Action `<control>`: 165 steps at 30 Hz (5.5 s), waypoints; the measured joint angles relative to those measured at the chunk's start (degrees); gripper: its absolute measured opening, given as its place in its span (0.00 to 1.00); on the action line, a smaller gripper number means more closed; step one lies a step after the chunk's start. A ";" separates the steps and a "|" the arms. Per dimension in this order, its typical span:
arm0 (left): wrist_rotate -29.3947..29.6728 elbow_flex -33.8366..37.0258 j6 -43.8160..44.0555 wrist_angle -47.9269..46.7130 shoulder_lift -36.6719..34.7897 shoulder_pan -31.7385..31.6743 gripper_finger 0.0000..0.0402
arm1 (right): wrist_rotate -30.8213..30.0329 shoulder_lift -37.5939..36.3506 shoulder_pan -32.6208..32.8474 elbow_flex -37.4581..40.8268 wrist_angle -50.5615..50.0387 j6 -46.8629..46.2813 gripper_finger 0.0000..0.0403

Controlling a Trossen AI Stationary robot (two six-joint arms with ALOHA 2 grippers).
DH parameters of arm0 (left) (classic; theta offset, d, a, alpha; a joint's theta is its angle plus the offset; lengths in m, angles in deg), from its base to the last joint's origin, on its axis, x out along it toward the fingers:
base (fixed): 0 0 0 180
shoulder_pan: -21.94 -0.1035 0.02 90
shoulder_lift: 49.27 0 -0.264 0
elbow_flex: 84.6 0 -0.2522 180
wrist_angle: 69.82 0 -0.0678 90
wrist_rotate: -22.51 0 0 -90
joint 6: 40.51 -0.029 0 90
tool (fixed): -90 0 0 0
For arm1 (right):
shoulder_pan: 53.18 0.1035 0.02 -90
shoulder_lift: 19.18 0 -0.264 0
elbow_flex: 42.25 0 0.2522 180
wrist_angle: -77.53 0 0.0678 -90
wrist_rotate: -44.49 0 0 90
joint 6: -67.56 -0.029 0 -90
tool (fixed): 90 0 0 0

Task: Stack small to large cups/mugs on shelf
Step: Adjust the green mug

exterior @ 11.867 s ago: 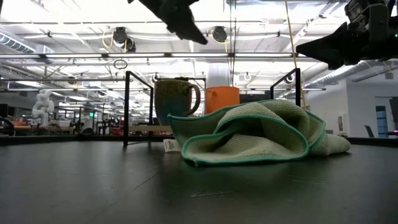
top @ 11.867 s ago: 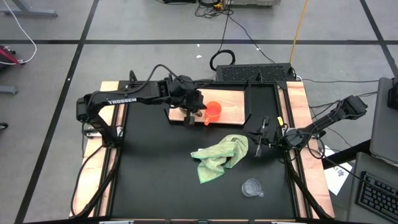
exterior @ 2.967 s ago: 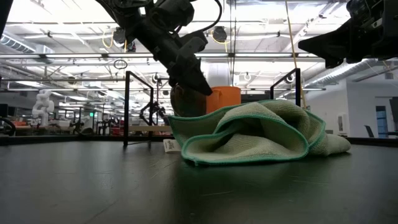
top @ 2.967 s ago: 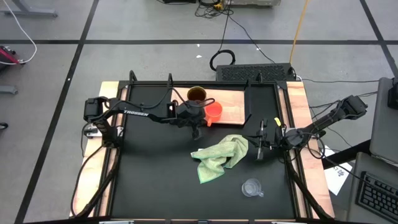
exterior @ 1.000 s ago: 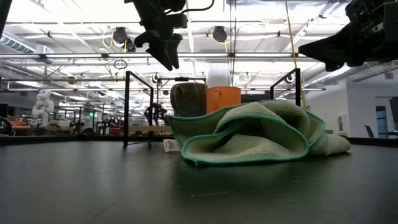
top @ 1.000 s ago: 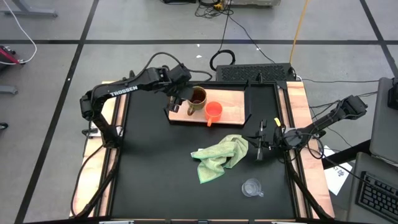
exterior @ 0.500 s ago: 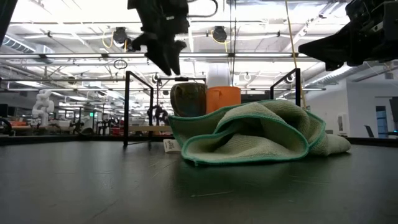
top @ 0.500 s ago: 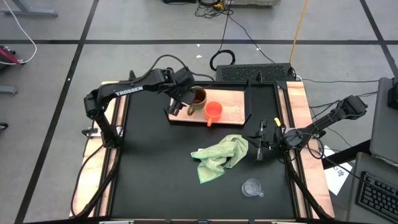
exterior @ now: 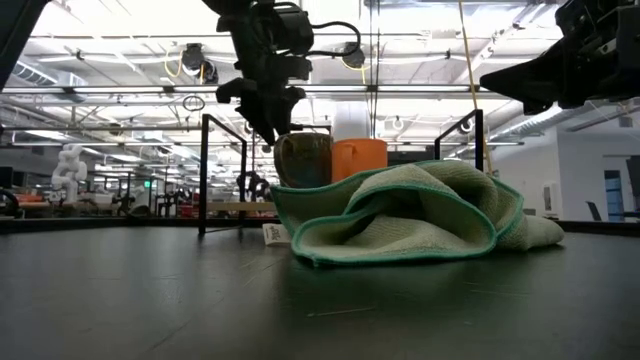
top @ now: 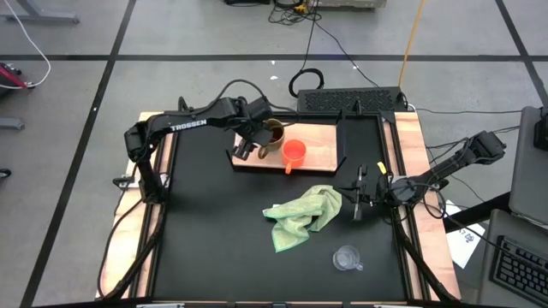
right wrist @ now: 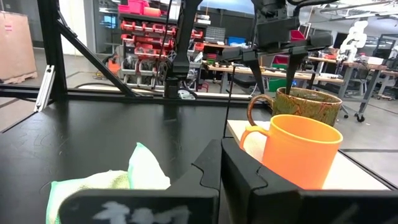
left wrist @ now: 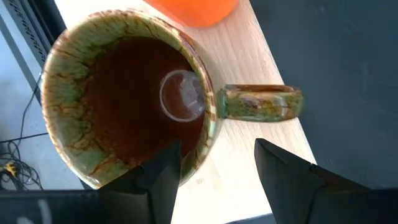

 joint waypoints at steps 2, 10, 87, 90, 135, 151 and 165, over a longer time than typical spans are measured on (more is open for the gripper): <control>0.00 0.00 -0.21 0.58 0.17 -0.02 0.52 | 0.00 0.00 0.00 0.02 0.00 0.00 0.00; 0.28 0.00 -1.45 1.15 0.79 -1.11 0.41 | 0.00 0.00 0.00 0.01 -0.03 0.00 0.00; -7.57 0.02 4.67 -9.40 -3.38 1.29 0.05 | 0.00 0.02 0.00 0.00 1.77 0.26 0.00; -7.55 0.02 4.81 -9.60 -3.38 1.29 0.05 | 0.00 0.02 0.01 0.01 1.77 0.24 0.00; -5.49 0.74 0.34 -9.10 -3.40 2.12 0.05 | 0.00 0.02 0.00 0.00 1.33 -0.07 0.00; -4.68 0.76 0.68 -8.43 -3.19 2.14 0.05 | 0.00 0.02 0.00 0.01 1.33 -0.04 0.00; -7.35 0.81 1.83 -8.38 -3.14 2.39 0.05 | 0.00 0.01 0.00 0.00 1.35 -0.22 0.00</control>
